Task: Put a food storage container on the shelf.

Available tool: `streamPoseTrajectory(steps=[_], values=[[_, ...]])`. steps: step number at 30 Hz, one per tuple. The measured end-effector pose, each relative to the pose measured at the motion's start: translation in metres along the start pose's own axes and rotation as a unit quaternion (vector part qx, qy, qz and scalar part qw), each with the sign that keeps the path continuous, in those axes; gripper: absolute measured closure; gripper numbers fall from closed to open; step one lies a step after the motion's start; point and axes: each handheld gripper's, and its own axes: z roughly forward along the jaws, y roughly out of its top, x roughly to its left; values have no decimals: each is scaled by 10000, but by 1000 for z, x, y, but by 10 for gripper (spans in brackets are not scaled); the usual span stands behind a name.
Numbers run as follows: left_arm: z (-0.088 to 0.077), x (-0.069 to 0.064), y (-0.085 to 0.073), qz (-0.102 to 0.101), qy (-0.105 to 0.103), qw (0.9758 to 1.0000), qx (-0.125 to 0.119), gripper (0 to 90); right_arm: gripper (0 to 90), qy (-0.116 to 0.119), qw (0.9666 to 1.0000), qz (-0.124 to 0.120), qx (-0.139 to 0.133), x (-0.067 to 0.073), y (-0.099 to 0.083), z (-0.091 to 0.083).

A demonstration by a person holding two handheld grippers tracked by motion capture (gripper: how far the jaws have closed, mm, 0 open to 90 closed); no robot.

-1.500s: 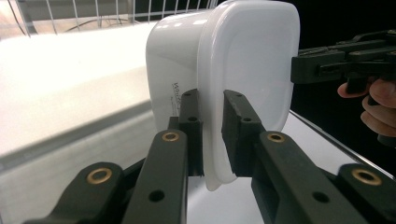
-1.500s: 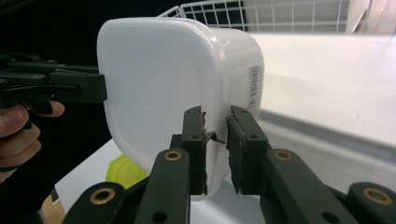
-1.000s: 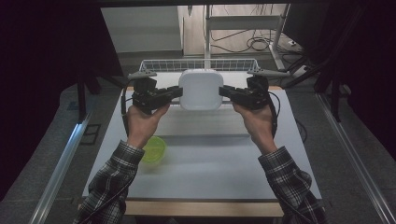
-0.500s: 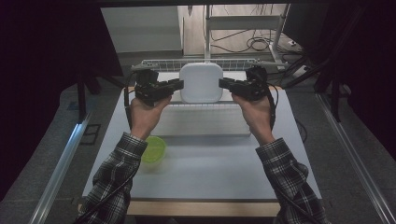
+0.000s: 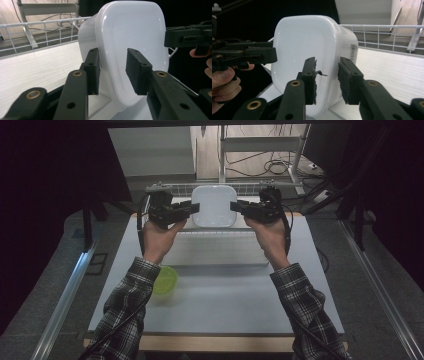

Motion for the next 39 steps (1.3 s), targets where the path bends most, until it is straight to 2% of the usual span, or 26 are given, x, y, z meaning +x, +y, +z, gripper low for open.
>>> streamPoseTrajectory(steps=[4,6,11,12,13,14,20,24,27,29,31,33,34,35,36,39], values=[[4,-1,0,104,103,9999,14,597,631,-153,9997,-166,66,0,0,5],[7,-2,0,164,162,9997,25,582,629,-170,9997,-156,86,-1,0,7],[11,1,2,126,192,9997,15,546,603,-182,9998,-78,85,-6,-1,13],[13,2,3,201,342,9992,58,519,599,-226,9997,-111,81,-7,0,14],[13,2,3,201,342,9992,58,515,599,-226,9997,-111,81,-7,0,14],[15,3,3,308,506,9982,85,501,598,-315,9993,-178,124,-6,0,15],[19,7,5,169,509,9986,37,482,594,-331,9994,-134,44,-8,1,18],[24,9,8,170,632,9979,30,450,553,-487,9987,-178,-20,-8,3,21],[25,10,9,175,663,9976,43,411,528,-510,9985,-174,-32,-9,3,22],[24,9,9,272,706,9971,37,400,487,-545,9983,-202,-50,-9,3,22],[21,8,8,370,692,9969,-6,378,457,-534,9982,-263,-80,-10,2,20],[18,8,5,370,588,9976,-65,352,426,-477,9985,-251,-118,-11,1,17],[14,8,3,444,511,9977,-58,324,404,-366,9990,-201,-159,-12,-1,12],[14,8,3,444,511,9977,-58,308,393,-332,9991,-194,-168,-12,-2,10],[10,8,-1,417,329,9986,-57,286,381,-294,9993,-194,-157,-12,-3,8],[6,6,-4,466,264,9986,-3,247,356,-216,9994,-220,-126,-12,-6,5]])
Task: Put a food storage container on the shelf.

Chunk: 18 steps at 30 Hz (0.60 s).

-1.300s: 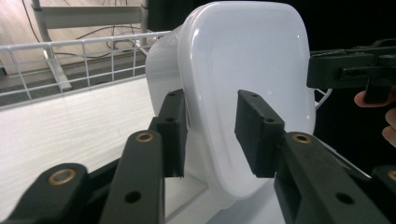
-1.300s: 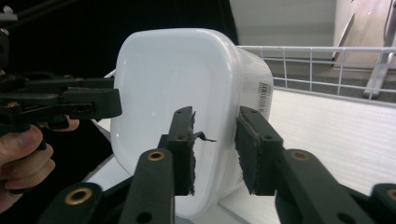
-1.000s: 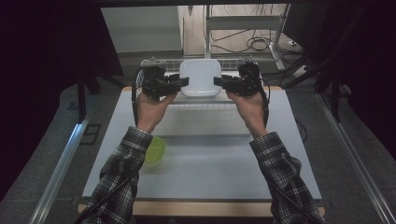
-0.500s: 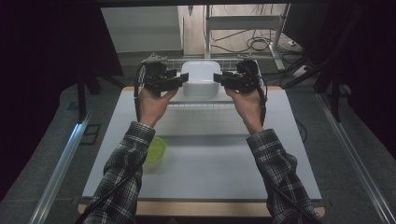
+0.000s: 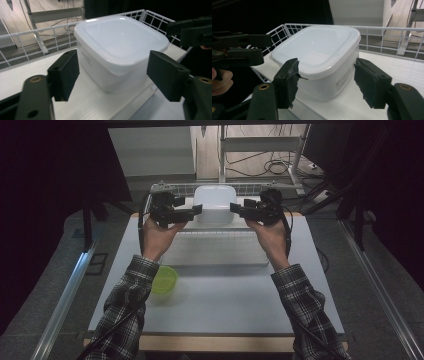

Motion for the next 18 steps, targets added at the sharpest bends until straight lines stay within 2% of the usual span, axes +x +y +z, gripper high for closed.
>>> streamPoseTrajectory(steps=[5,8,11,18], values=[[-14,-9,-12,262,-131,9996,60,179,283,63,9998,-185,30,5,-11,-7],[-17,-12,-16,307,-240,9991,154,140,262,84,9996,-252,66,7,-15,-9],[-22,-19,-27,420,-372,9981,250,125,234,139,9992,-371,102,12,-24,-14],[-27,-26,-47,504,-452,9970,364,93,196,219,9981,-545,164,21,-37,-20]])
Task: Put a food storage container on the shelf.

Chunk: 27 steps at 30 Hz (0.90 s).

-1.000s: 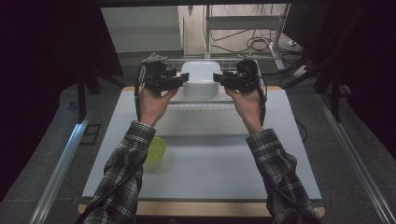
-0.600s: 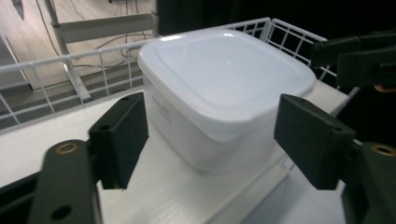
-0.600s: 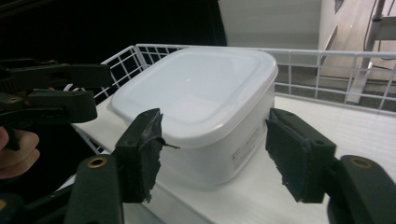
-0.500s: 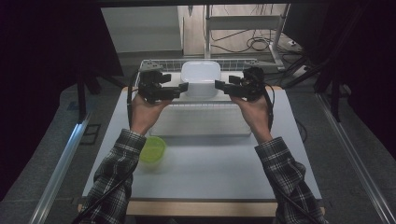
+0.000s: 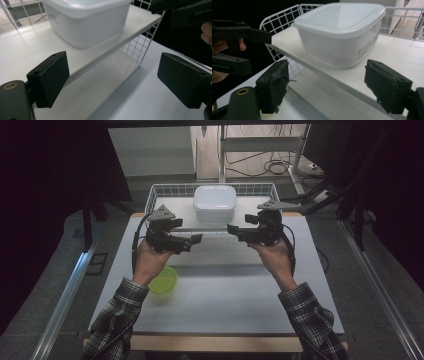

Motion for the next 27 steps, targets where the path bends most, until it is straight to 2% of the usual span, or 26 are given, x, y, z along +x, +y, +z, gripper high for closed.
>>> streamPoseTrajectory(steps=[5,10,16,23,27], values=[[-5,-6,-16,159,34,9999,32,76,157,69,9997,-209,59,10,-14,-4],[-10,-12,-32,290,121,9995,-19,64,125,135,9994,-274,159,14,-28,-7],[-14,-17,-45,346,175,9992,-63,33,98,165,9991,-315,223,17,-42,-11],[-16,-24,-69,391,18,9992,63,25,65,181,9985,-393,340,19,-64,-18],[-16,-27,-77,374,-18,9993,62,20,48,199,9982,-407,402,19,-73,-19]])
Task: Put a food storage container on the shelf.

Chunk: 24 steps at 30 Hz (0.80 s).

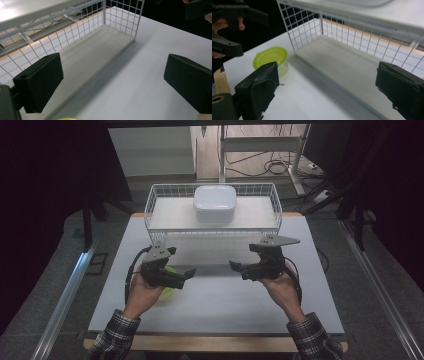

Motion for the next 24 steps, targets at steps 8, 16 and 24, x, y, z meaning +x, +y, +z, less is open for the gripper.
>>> streamPoseTrajectory(steps=[8,16,24], values=[[-3,-6,-21,-117,33,9999,-30,6,15,-161,9998,70,104,-2,-21,-6],[-3,-19,-40,-138,-58,9999,-9,10,12,-152,9995,104,262,-1,-44,-8],[-6,-26,-64,-243,4,9997,-54,10,0,-334,9987,167,336,4,-72,-8]])
